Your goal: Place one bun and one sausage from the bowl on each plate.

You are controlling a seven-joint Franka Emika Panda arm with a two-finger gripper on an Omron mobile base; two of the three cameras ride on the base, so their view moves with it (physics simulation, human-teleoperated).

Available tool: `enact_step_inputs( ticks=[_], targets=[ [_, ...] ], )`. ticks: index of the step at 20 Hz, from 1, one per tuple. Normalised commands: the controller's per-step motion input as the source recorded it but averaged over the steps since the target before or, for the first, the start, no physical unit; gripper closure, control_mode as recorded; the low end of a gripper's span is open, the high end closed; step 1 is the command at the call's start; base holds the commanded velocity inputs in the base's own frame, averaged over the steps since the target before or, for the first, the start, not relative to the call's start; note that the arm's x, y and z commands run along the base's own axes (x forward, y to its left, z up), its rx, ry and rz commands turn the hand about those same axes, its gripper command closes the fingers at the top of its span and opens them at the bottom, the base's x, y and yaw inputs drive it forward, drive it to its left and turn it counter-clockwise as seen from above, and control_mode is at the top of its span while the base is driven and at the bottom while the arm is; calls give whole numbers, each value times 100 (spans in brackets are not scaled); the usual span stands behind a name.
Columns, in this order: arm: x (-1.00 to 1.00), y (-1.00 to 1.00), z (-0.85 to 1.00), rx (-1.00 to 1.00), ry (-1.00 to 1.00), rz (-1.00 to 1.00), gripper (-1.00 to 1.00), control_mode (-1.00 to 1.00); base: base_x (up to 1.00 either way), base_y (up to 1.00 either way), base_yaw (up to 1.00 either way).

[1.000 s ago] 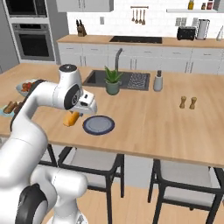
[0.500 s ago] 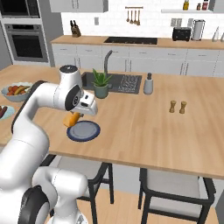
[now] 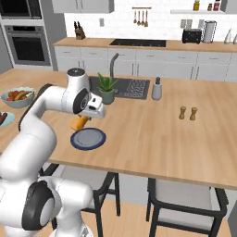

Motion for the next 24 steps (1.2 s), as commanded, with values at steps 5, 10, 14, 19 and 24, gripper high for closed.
enact_step_inputs(
  ticks=[5,10,14,19,24],
  targets=[
    [72,4,-38,-2,7,0,100,-100,0,0,0],
    [48,14,-63,-7,13,0,100,-100,0,0,0],
    [10,9,-65,-3,10,1,100,-100,0,0,0],
    [5,0,-50,0,2,2,100,-100,0,0,0],
    [27,0,-47,0,0,2,100,-100,0,0,0]
  ],
)
